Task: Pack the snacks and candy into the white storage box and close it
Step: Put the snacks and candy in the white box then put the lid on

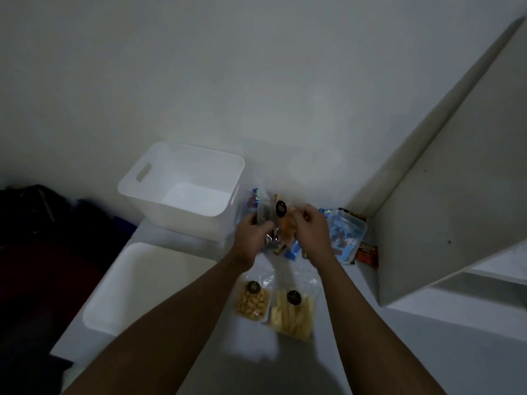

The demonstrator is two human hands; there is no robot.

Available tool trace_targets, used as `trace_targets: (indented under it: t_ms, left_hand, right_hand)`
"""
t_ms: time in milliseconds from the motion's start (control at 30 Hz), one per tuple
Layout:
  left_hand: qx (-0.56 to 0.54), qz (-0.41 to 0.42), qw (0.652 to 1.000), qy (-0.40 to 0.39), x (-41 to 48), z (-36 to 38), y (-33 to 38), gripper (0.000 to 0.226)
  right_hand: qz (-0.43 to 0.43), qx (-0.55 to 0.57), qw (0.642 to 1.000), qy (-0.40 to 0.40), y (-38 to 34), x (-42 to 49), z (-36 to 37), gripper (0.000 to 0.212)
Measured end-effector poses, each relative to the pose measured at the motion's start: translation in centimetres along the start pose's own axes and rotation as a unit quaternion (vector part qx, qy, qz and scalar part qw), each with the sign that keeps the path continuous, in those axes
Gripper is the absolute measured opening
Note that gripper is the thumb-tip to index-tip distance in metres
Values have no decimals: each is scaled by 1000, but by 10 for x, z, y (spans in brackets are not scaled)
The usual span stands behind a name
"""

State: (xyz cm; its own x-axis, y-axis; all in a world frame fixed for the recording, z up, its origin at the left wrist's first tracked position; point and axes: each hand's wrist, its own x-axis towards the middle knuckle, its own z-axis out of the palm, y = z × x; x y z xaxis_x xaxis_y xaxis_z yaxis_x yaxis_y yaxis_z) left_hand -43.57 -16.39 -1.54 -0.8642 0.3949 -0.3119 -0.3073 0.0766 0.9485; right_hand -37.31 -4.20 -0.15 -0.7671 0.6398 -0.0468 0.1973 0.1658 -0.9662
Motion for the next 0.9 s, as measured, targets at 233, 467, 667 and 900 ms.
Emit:
trace_targets:
  t_ms: [233,467,667,900]
  left_hand:
    - [-51,55,985,158,36,-49,64,36]
    - [127,79,974,171,97,-124,107,35]
    - [215,37,973,69,165,-174,89,25]
    - [275,9,960,-54,219,-195,55,30]
  right_hand:
    - [-92,-17,996,-7,-70,32,60,20]
    - [-67,-68,995,2,-98,78,137,20]
    - [23,-129,991,5,-80,116,210,37]
    - [97,-198,975,-5,-53,133,259,66]
